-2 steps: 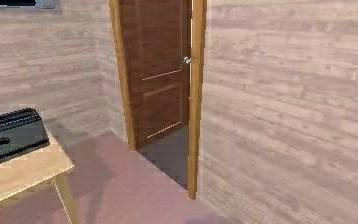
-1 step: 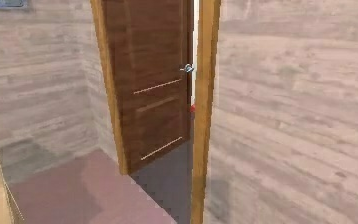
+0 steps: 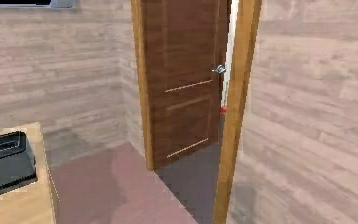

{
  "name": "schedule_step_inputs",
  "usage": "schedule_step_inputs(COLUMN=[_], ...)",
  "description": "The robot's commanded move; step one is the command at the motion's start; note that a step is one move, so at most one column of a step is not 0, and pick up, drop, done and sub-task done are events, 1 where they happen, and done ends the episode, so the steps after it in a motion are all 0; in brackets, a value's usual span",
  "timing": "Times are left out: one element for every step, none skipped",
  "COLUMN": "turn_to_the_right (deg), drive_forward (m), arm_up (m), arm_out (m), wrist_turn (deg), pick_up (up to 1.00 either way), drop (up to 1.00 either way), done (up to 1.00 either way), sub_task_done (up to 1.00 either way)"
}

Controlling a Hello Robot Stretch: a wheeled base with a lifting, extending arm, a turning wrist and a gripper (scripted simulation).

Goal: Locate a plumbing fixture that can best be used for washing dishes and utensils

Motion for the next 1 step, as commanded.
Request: schedule_step_inputs(turn_to_the_right=[0.0], drive_forward=[0.55], arm_up=[0.0], arm_out=[0.0], wrist_turn=[0.0], pick_up=[0.0], drop=[0.0], done=[0.0], sub_task_done=[0.0])
